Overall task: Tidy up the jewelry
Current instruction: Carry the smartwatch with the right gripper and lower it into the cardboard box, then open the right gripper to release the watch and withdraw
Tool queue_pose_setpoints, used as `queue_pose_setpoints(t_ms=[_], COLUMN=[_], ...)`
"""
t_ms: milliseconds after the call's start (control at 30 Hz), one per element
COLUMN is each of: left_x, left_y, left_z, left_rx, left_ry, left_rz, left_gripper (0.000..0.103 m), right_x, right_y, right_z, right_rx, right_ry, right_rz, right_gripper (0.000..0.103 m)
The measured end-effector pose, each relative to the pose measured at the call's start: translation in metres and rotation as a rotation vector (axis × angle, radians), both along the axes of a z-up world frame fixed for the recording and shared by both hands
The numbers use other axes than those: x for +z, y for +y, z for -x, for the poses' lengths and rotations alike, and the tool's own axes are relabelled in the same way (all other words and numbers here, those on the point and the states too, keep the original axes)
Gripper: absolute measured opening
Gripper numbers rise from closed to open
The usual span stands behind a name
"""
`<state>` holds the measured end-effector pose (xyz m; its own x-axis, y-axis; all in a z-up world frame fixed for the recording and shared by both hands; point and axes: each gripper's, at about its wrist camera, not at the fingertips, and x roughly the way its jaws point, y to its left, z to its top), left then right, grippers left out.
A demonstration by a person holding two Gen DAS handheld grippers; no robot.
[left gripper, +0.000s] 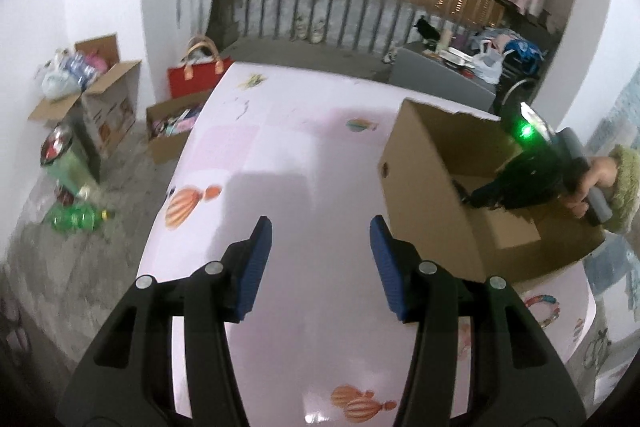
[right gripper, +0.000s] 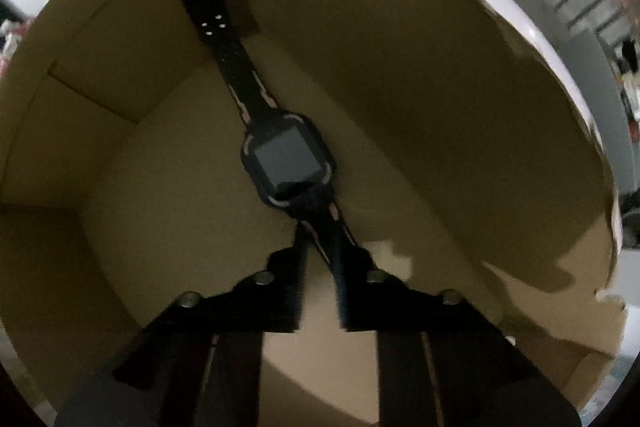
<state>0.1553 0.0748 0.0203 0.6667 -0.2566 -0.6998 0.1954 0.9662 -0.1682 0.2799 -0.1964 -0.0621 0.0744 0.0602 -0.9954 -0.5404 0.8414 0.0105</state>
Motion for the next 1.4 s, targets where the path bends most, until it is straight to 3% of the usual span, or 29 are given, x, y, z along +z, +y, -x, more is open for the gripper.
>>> queue_pose_setpoints(t_ms=[333,500,600,700,733,800,933,1000,1067,1100,1233,1300,1400], left_x=[-0.023,-0.029,-0.032,-0.032,-0.032,-0.033,-0.037,-0.042,-0.048,-0.050,-0.060,-0.063,-0.069], left_y=[0.021,0.028,0.028,0.023,0.021,0.016,0.002,-0.006,-0.016,-0.022,-0.048,-0.059,-0.074], left_z=[0.045,0.063,0.071,0.079,0.082,0.088,0.099,0.103,0.107,0.109,0.116,0.119,0.121], left_rx=[0.041,0.059,0.057,0.042,0.036,0.014,-0.042,-0.076,-0.117,-0.136,-0.212,-0.245,-0.291], left_ry=[0.018,0.019,0.020,0.006,-0.001,-0.013,-0.034,-0.039,-0.040,-0.043,-0.049,-0.054,-0.068], left_rz=[0.013,0.016,0.011,0.003,0.000,0.002,0.018,0.032,0.037,0.031,-0.002,-0.016,-0.053], left_gripper=[0.049,0.049,0.049,0.049,0.049,0.049,0.049,0.049,0.052,0.052,0.052,0.053,0.056], right_x=[0.012,0.018,0.028,0.045,0.061,0.063,0.114,0.148,0.170,0.175,0.178,0.162,0.125], right_y=[-0.015,-0.032,-0.042,-0.043,-0.041,-0.025,-0.030,-0.034,-0.049,-0.057,-0.077,-0.089,-0.086], right_z=[-0.004,-0.014,-0.021,-0.013,-0.010,0.014,0.055,0.099,0.136,0.159,0.220,0.247,0.275], right_rx=[-0.023,-0.122,-0.191,-0.215,-0.213,-0.214,-0.257,-0.276,-0.285,-0.293,-0.339,-0.390,-0.456], right_ry=[-0.015,-0.063,-0.076,-0.110,-0.143,-0.210,-0.351,-0.469,-0.570,-0.628,-0.742,-0.774,-0.774], right_rz=[0.119,0.254,0.255,0.203,0.183,0.156,0.013,-0.074,-0.127,-0.154,-0.248,-0.318,-0.311], right_gripper=[0.005,0.005,0.005,0.005,0.005,0.005,0.007,0.016,0.035,0.037,0.044,0.048,0.048])
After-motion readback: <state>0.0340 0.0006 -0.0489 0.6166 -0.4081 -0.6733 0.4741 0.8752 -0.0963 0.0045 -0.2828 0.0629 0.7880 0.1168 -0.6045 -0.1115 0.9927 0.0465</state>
